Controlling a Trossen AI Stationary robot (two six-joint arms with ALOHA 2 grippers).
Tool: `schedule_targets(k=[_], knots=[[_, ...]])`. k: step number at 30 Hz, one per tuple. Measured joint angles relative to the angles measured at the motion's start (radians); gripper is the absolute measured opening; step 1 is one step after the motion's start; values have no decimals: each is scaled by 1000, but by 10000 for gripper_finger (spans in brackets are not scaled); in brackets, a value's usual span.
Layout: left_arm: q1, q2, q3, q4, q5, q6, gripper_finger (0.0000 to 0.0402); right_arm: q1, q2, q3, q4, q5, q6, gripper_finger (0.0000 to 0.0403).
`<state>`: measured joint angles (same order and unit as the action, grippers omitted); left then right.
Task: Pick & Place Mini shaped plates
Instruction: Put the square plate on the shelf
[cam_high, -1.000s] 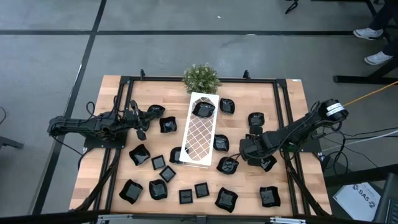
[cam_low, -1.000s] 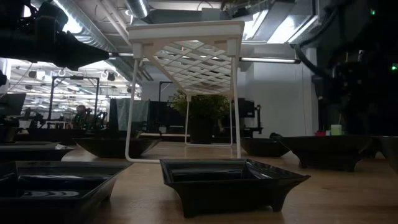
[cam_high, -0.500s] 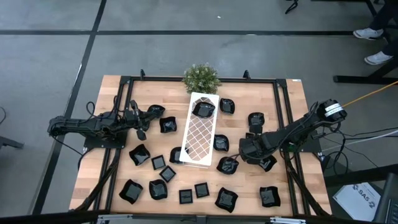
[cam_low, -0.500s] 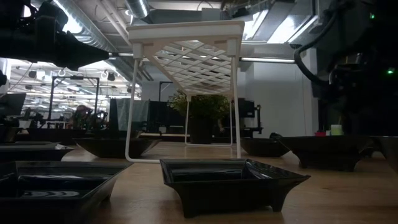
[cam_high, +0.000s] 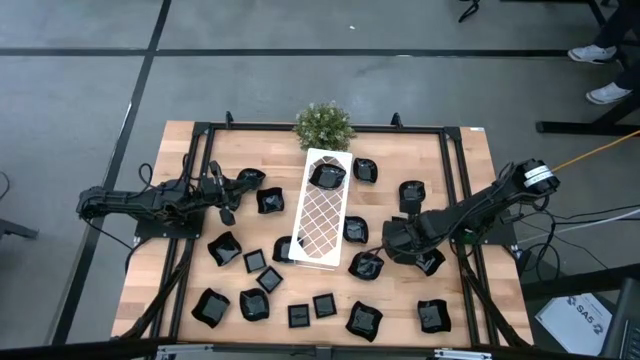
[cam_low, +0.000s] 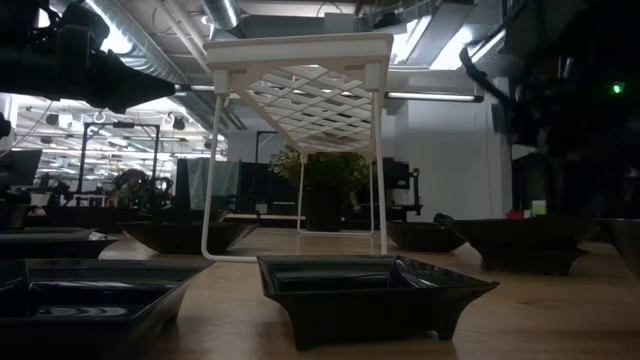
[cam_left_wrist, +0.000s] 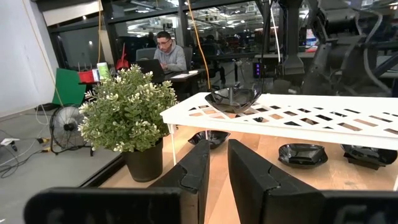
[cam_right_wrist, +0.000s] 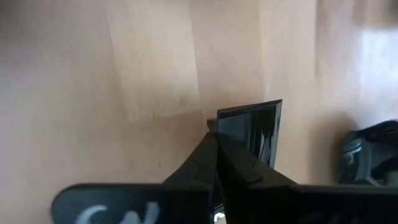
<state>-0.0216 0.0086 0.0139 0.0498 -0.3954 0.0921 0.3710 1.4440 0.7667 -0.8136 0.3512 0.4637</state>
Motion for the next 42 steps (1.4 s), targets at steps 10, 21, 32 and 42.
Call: schedule_targets(k=[10,21,32,42], knots=[[0,0,0,0,0,0,53,0,-136,101,-131,52,-33,5],[0,0,0,0,0,0,56,0,-236,249,-141,167,-264,4],[0,0,0,0,0,0,52,-1,-236,351,-52,181,-504,4],[0,0,0,0,0,0,52,-2,-236,352,151,171,-759,5]])
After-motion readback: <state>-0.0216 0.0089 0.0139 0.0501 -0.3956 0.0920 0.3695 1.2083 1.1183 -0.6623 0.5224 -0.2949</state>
